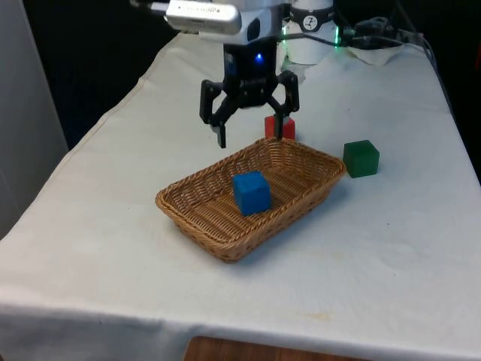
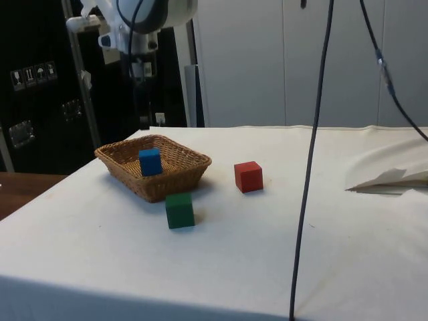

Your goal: Pick up the blue cube and place it into the basket.

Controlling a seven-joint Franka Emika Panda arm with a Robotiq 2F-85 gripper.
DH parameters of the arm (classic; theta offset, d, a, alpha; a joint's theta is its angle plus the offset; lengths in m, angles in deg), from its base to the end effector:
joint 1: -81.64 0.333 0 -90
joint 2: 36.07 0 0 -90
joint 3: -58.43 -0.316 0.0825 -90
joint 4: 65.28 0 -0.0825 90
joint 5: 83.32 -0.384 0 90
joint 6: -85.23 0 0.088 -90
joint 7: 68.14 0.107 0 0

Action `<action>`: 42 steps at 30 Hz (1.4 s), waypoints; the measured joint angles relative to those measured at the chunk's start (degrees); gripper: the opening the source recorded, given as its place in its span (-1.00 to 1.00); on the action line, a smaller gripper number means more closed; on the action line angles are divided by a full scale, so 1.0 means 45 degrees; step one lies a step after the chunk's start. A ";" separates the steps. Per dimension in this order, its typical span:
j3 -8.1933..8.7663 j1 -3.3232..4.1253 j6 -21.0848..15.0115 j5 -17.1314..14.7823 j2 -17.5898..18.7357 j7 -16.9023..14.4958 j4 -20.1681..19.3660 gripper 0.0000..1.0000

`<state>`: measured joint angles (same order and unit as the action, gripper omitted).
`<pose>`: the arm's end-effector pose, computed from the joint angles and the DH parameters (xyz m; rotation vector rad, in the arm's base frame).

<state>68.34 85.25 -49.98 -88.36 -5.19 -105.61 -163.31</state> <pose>0.6804 -0.0610 0.2928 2.9722 0.7820 0.1579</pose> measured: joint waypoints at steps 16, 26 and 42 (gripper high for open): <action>0.0064 -0.0025 0.0535 0.0000 -0.1566 -0.0089 -0.0598 1.00; 0.0089 -0.0089 0.0649 0.0000 -0.2508 -0.0178 -0.1019 1.00; 0.0140 -0.0166 0.0904 0.0000 -0.3794 -0.0267 -0.1451 1.00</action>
<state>68.97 84.50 -45.92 -88.36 -22.26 -106.82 -169.84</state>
